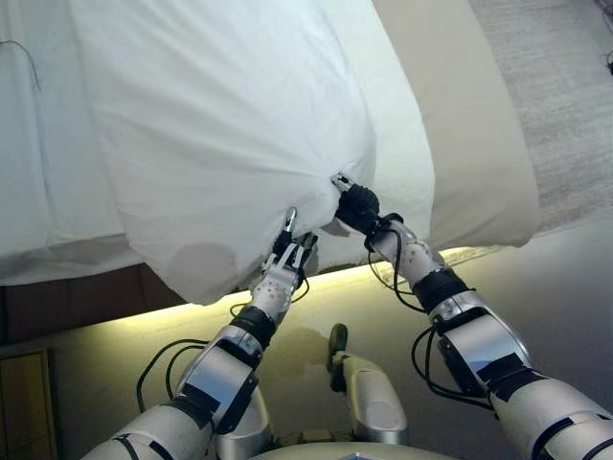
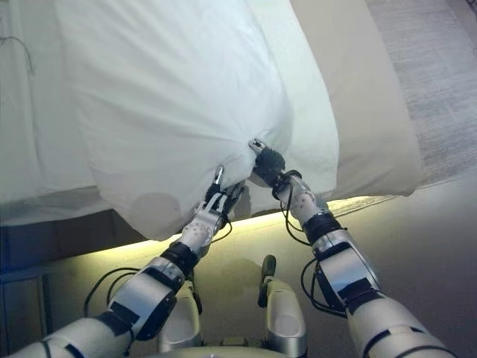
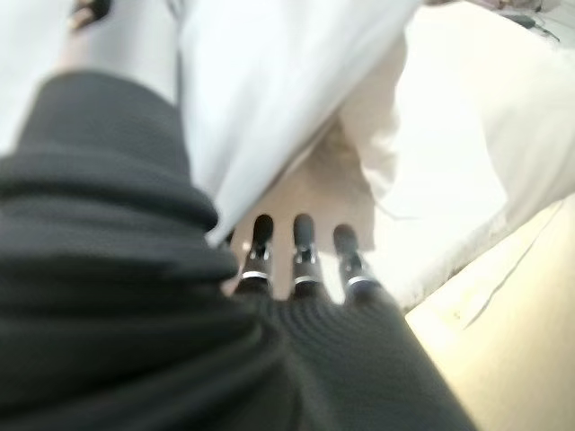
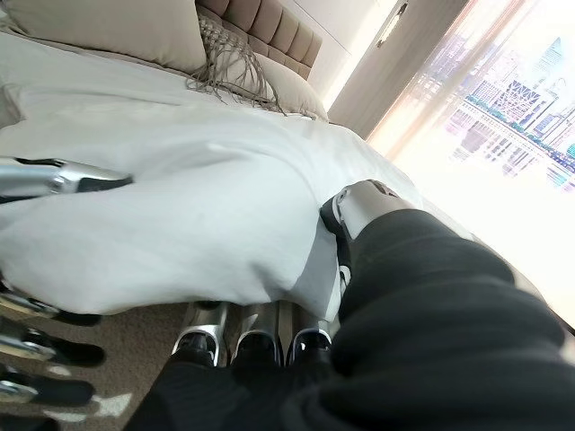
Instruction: Make the bed neatly
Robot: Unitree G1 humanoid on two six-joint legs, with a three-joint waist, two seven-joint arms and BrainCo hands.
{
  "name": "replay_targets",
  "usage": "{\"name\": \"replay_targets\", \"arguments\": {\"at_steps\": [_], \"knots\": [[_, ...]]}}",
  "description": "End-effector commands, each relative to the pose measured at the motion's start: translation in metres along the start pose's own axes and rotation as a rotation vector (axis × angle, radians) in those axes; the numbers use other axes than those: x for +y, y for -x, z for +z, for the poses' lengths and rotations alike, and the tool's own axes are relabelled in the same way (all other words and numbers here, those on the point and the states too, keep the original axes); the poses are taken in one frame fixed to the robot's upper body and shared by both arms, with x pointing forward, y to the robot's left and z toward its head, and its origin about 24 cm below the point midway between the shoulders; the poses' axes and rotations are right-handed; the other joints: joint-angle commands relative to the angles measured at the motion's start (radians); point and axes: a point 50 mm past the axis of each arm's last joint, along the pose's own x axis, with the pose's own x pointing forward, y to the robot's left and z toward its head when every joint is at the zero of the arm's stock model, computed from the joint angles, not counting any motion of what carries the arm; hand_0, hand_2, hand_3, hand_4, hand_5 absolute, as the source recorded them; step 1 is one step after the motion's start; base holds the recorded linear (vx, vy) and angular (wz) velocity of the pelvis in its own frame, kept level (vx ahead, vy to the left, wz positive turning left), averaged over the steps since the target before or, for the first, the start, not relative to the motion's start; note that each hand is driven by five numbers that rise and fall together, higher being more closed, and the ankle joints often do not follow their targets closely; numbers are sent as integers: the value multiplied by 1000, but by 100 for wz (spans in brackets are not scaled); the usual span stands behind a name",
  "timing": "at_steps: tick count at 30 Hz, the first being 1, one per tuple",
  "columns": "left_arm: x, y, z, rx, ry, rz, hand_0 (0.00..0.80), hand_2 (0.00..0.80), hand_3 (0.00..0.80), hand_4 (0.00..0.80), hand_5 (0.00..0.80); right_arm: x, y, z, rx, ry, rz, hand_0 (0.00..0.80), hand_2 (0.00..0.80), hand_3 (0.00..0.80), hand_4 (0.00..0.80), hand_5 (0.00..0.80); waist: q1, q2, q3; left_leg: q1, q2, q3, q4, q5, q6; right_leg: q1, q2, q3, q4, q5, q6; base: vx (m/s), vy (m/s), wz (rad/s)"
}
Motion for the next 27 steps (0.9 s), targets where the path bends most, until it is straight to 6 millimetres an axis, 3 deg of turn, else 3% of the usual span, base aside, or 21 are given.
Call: {"name": "replay_targets", "arguments": {"at_steps": [1, 5, 6, 7, 19, 27], "knots": [[-4, -3, 7, -19, -35, -8, 0, 0, 0, 0, 0, 13, 3, 33, -103, 58, 98, 800, 800, 800, 800, 800, 4, -16, -21, 35, 98, -42, -26, 52, -48, 18, -68, -5, -1, 17, 64, 12, 17, 10], [1, -2, 11, -43, -17, -4, 0, 0, 0, 0, 0, 11, 5, 35, -103, 69, 83, 800, 800, 800, 800, 800, 9, -11, -18, 33, 97, -45, -24, 53, -49, 18, -69, -10, 0, 18, 64, 0, 11, 4], [2, -1, 13, -52, -12, -1, 430, 430, 430, 430, 430, 10, 5, 35, -104, 70, 78, 800, 800, 800, 800, 800, 10, -10, -18, 34, 96, -46, -25, 53, -49, 18, -69, -11, 0, 18, 65, 0, 0, 0], [5, -1, 16, -66, -9, 1, 800, 800, 800, 800, 800, 7, 7, 36, -105, 72, 70, 800, 800, 800, 800, 800, 12, -8, -16, 34, 96, -47, -26, 53, -49, 17, -70, -12, 1, 18, 65, 0, 0, 0], [12, 1, 33, -127, 14, -35, 800, 800, 800, 800, 800, -4, 12, 39, -93, 82, 44, 800, 800, 800, 800, 800, 27, -6, 4, 17, 83, -63, -24, 56, -46, 5, -78, -21, 10, 21, 67, -7, 6, 1], [-4, 0, 44, -148, 1, -124, 800, 800, 800, 800, 800, -2, 11, 37, -83, 80, 62, 800, 800, 800, 800, 800, 31, -17, 9, 9, 76, -67, -29, 58, -46, -6, -73, -22, 7, 26, 69, -23, -1, 5]]}}
